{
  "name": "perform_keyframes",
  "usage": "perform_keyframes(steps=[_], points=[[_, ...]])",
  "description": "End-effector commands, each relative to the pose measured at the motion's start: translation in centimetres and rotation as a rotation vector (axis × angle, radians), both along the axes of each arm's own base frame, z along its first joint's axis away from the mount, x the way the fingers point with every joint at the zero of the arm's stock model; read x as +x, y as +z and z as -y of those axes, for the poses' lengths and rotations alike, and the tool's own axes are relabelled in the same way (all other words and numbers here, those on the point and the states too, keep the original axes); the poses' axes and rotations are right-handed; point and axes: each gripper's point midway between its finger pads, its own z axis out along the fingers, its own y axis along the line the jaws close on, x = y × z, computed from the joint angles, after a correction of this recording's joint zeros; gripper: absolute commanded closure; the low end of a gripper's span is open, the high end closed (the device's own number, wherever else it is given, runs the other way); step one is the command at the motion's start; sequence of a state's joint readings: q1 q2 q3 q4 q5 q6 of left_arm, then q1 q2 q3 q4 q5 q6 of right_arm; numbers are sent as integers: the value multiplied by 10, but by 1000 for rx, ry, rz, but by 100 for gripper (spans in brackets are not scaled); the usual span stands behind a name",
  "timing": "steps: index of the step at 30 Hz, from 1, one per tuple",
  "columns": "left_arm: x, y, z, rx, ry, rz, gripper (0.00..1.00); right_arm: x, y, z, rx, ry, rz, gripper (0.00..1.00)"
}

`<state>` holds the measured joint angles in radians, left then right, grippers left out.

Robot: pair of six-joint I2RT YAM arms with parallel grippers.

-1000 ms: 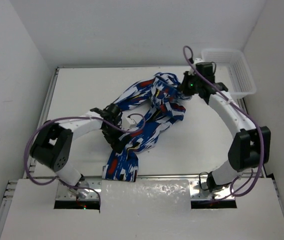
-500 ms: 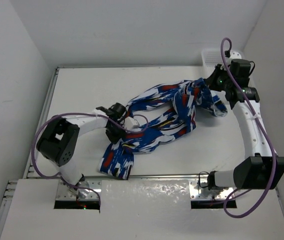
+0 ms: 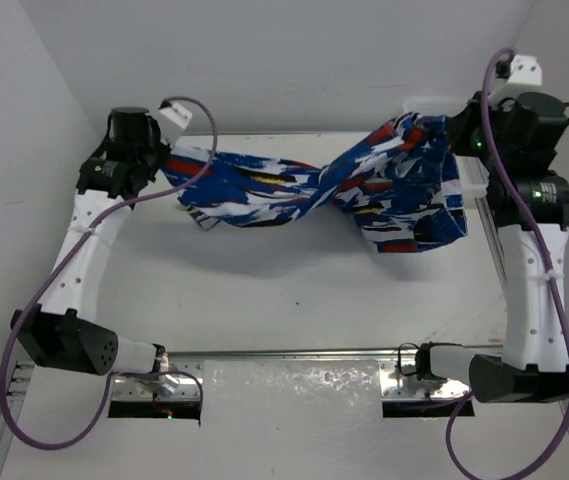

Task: Fold and stack the trousers
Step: Flatten the trousers out

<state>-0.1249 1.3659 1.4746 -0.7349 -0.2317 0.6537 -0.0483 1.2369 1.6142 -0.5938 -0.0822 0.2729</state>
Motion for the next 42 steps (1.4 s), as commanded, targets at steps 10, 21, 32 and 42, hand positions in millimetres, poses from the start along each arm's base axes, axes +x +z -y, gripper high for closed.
perform_keyframes(steps=[10,21,32,42], points=[[-68,243,-78,152,270,539,100,-140,211,11,-126,-86,594,100],[-49,283,-75,186,238,664,100,-138,206,-26,40,103,616,100],[182,38,-42,-48,151,194,92,30,-29,19,75,-152,-45,100],[194,-90,-9,-211,117,-97,0,33,-124,44,-80,-222,-375,29]])
